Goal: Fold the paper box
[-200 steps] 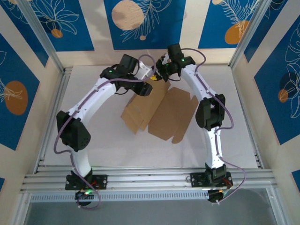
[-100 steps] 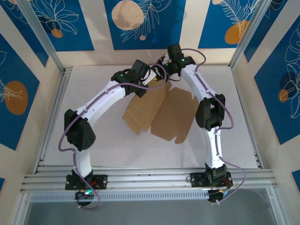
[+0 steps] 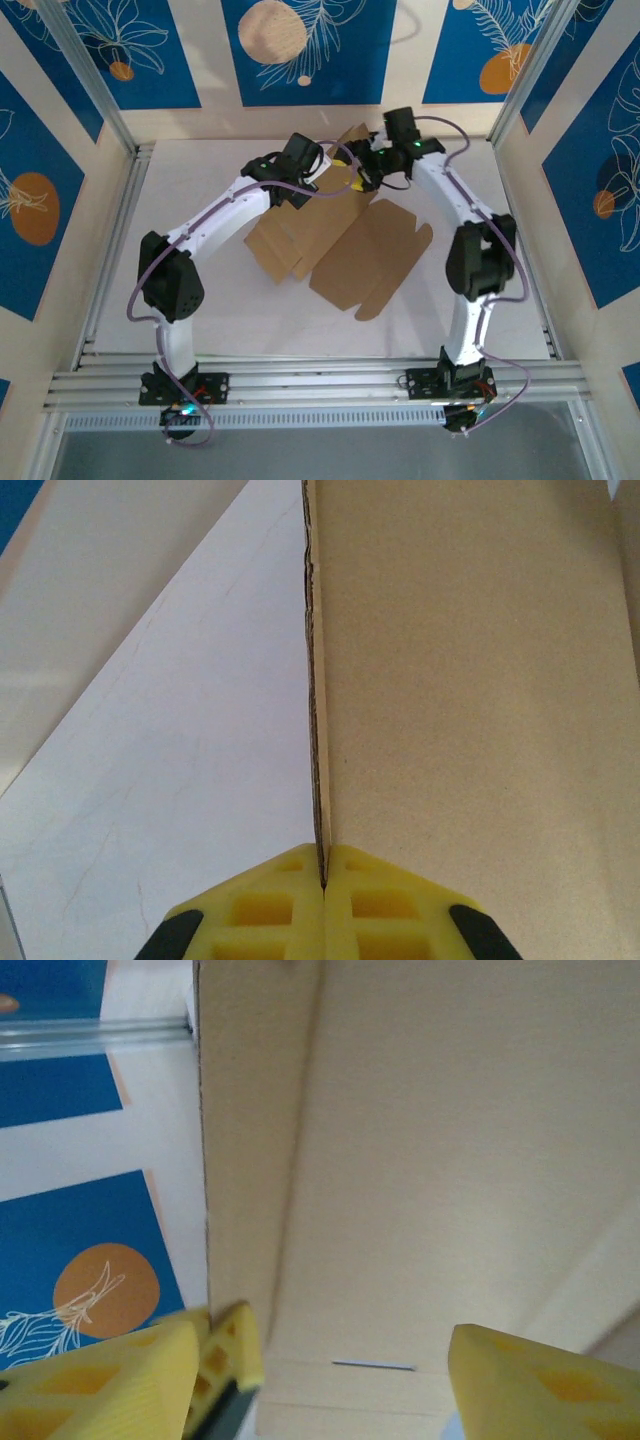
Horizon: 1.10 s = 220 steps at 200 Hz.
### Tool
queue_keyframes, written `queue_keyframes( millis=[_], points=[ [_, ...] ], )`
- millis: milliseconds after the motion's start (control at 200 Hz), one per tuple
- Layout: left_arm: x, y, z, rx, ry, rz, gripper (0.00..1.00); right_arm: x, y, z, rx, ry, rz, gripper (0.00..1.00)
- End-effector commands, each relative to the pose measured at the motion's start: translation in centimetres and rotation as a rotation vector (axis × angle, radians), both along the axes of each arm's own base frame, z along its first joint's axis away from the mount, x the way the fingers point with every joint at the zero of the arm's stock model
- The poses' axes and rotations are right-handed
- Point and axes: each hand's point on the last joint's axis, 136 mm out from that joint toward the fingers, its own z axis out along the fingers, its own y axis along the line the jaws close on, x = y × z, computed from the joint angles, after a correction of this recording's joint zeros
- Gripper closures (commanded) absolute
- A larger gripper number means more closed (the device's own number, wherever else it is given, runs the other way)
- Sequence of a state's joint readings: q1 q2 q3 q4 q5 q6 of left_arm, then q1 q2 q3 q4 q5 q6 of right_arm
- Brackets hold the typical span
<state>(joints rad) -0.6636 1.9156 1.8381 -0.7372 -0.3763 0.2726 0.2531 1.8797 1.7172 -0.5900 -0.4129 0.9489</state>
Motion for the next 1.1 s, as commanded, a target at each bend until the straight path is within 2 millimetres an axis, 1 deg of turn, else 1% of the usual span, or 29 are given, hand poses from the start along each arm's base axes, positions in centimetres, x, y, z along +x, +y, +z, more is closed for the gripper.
queue_keyframes(
  millis=[0, 35, 45, 50, 55, 70, 75, 80, 120, 130, 155, 205, 270, 315, 405, 495, 650, 720, 750, 960, 1095],
  points=[
    [0.3, 0.1, 0.2, 0.024, -0.025, -0.001, 1.00, -0.4, -2.5, 0.2, -0.019, -0.073, -0.073, 0.52],
    [0.3, 0.1, 0.2, 0.023, -0.027, -0.002, 1.00, -0.6, -2.9, -1.0, -0.010, -0.062, -0.084, 0.64],
    [0.3, 0.0, 0.3, 0.021, -0.028, -0.003, 1.00, -0.8, -3.0, -1.5, -0.007, -0.053, -0.086, 0.69],
    [0.3, 0.0, 0.3, 0.020, -0.028, -0.003, 1.00, -0.9, -3.0, -1.8, -0.003, -0.045, -0.087, 0.74],
    [0.3, 0.0, 0.3, 0.020, -0.028, -0.003, 1.00, -0.9, -3.0, -1.8, -0.003, -0.045, -0.087, 0.74],
    [0.4, 0.0, 0.3, 0.018, -0.027, -0.002, 1.00, -1.0, -3.0, -2.3, 0.003, -0.030, -0.089, 0.81],
    [0.4, 0.0, 0.3, 0.016, -0.028, -0.003, 1.00, -1.1, -2.9, -2.8, 0.009, -0.020, -0.085, 0.86],
    [0.4, 0.0, 0.3, 0.016, -0.027, -0.003, 1.00, -1.1, -2.9, -2.8, 0.009, -0.020, -0.085, 0.86],
    [0.4, -0.1, 0.4, 0.012, -0.027, -0.006, 1.00, -1.4, -2.4, -4.1, 0.031, 0.013, -0.067, 0.99],
    [0.4, -0.2, 0.4, 0.011, -0.026, -0.007, 1.00, -1.4, -2.3, -4.5, 0.035, 0.023, -0.062, 1.00],
    [0.3, -0.2, 0.4, 0.009, -0.024, -0.009, 1.00, -1.6, -1.7, -5.7, 0.036, 0.052, -0.047, 1.00],
    [0.3, -0.3, 0.4, 0.007, -0.021, -0.014, 1.00, -1.7, -0.7, -7.1, 0.033, 0.079, -0.022, 1.00],
    [0.2, -0.4, 0.4, 0.004, -0.017, -0.016, 1.00, -1.6, 0.7, -8.3, 0.024, 0.093, 0.008, 1.00],
    [0.1, -0.4, 0.3, 0.003, -0.012, -0.018, 1.00, -1.4, 1.4, -8.9, 0.017, 0.102, 0.017, 1.00],
    [0.0, -0.4, 0.0, 0.007, -0.007, -0.017, 1.00, -0.9, 2.4, -10.7, -0.006, 0.161, 0.014, 1.00],
    [-0.1, -0.6, -0.3, 0.002, 0.005, -0.023, 1.00, 0.0, 2.6, -12.3, -0.032, 0.205, -0.003, 1.00],
    [-0.3, -1.1, -1.0, -0.005, 0.027, -0.040, 1.00, 1.7, 3.0, -14.2, -0.083, 0.246, -0.020, 1.00],
    [-0.4, -1.4, -1.5, -0.008, 0.037, -0.045, 1.00, 2.1, 3.4, -14.9, -0.106, 0.263, -0.020, 1.00],
    [-0.4, -1.5, -1.6, -0.007, 0.040, -0.048, 1.00, 2.2, 3.4, -15.6, -0.124, 0.280, -0.024, 1.00],
    [-0.4, -2.1, -2.7, -0.011, 0.059, -0.057, 1.00, 1.9, 4.0, -19.4, -0.205, 0.363, -0.015, 1.00],
    [-0.5, -2.3, -3.3, -0.020, 0.073, -0.051, 1.00, 1.5, 4.4, -21.0, -0.241, 0.388, -0.004, 1.00]
  ],
)
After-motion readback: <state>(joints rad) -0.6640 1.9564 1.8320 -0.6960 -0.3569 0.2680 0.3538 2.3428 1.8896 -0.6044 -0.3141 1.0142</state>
